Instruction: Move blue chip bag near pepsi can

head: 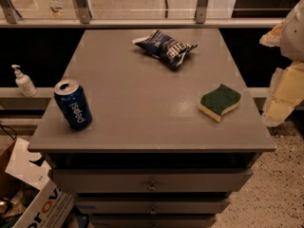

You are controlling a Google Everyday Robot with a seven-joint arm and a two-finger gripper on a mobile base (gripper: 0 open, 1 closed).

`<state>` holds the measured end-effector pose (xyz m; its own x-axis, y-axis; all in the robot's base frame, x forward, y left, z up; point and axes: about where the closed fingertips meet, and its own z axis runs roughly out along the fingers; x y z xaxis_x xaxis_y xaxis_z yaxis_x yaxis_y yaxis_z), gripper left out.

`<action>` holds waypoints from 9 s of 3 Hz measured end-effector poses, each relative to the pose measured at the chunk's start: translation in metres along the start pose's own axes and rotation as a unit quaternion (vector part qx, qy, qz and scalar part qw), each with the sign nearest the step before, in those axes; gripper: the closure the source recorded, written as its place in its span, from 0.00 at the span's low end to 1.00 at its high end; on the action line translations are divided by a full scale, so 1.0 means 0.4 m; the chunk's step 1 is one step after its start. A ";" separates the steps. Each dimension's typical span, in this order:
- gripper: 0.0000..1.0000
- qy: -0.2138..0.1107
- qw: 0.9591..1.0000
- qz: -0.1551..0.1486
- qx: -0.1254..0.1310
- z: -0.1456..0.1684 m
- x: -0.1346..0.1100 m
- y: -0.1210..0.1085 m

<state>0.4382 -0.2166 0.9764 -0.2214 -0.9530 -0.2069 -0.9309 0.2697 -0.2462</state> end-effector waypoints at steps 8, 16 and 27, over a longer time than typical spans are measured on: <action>0.00 -0.236 0.971 0.032 0.006 0.352 -0.238 -0.230; 0.65 -0.327 0.936 0.111 0.061 0.565 -0.440 -0.665; 0.83 -0.407 0.905 -0.060 -0.111 0.439 -0.627 -0.015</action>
Offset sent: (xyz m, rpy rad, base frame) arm 0.0310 0.0158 -0.0099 0.0862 -0.0871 0.1209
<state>0.5501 0.0449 0.8636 0.0879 -0.5324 -0.8419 -0.9896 0.0499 -0.1349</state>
